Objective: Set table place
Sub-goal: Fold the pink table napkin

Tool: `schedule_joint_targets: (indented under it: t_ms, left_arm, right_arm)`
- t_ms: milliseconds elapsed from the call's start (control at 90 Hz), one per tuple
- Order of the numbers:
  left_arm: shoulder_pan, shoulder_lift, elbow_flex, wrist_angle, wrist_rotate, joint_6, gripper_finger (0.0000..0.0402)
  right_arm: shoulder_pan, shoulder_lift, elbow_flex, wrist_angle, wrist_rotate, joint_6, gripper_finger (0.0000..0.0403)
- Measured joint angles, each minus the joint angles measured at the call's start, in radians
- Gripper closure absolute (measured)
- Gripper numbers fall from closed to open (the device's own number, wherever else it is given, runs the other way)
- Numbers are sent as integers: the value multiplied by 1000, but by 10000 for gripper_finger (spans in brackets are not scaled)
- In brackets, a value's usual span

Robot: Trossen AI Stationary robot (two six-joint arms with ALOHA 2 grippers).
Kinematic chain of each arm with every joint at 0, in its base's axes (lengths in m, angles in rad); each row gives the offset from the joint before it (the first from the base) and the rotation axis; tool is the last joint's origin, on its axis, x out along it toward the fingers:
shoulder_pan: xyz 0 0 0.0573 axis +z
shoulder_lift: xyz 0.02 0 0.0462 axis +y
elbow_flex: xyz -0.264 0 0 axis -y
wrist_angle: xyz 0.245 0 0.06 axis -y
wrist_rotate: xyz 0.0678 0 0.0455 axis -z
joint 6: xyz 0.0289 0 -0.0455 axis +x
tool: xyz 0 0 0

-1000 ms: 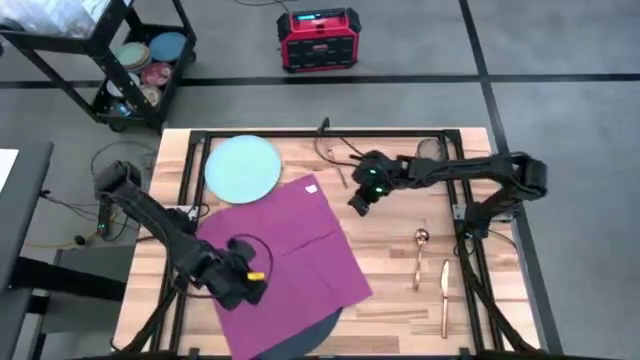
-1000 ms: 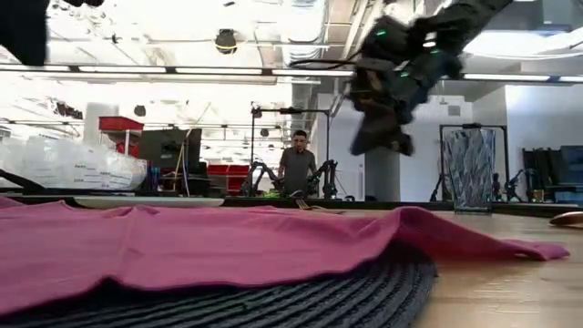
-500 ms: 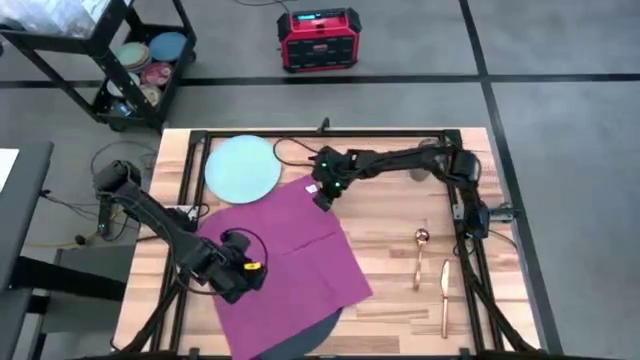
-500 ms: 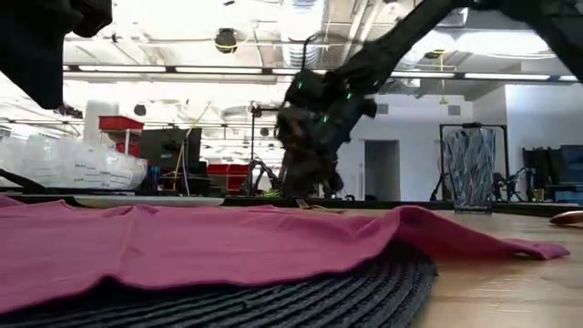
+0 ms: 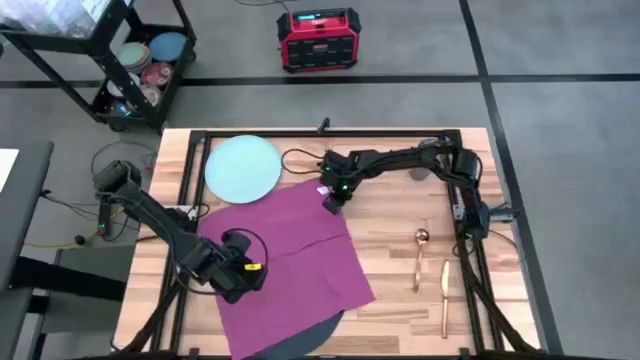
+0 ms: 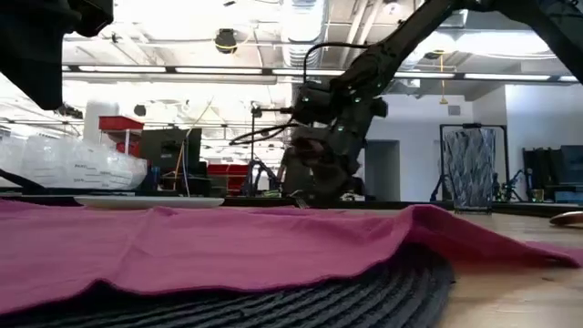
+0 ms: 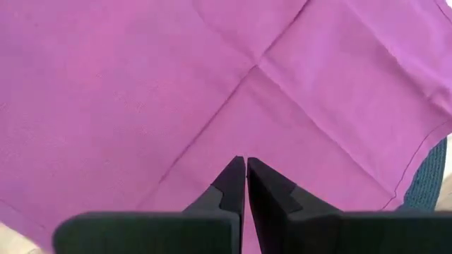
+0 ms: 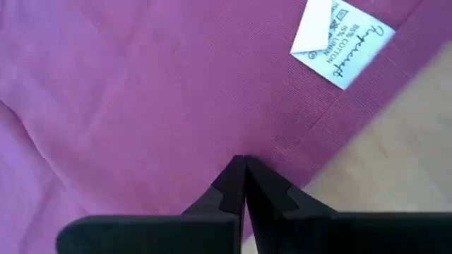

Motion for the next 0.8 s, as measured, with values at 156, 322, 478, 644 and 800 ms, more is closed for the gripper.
schedule_joint_targets:
  t_ms: [156,322,478,644,800]
  left_arm:
    - [1,0,0,-3,-1,10,402]
    - [6,0,0,1,-1,9,402]
    - [28,0,0,3,-2,33,402]
    - [57,0,0,38,-2,83,402]
    - [92,0,0,61,-3,127,402]
  right_arm:
    - [-34,-82,-149,10,-5,-8,403]
    - [-26,-221,-343,103,-4,58,403]
    - [4,-354,-490,134,21,113,403]
    - [31,-488,-634,144,35,170,403]
    - [82,-634,-731,165,80,258,403]
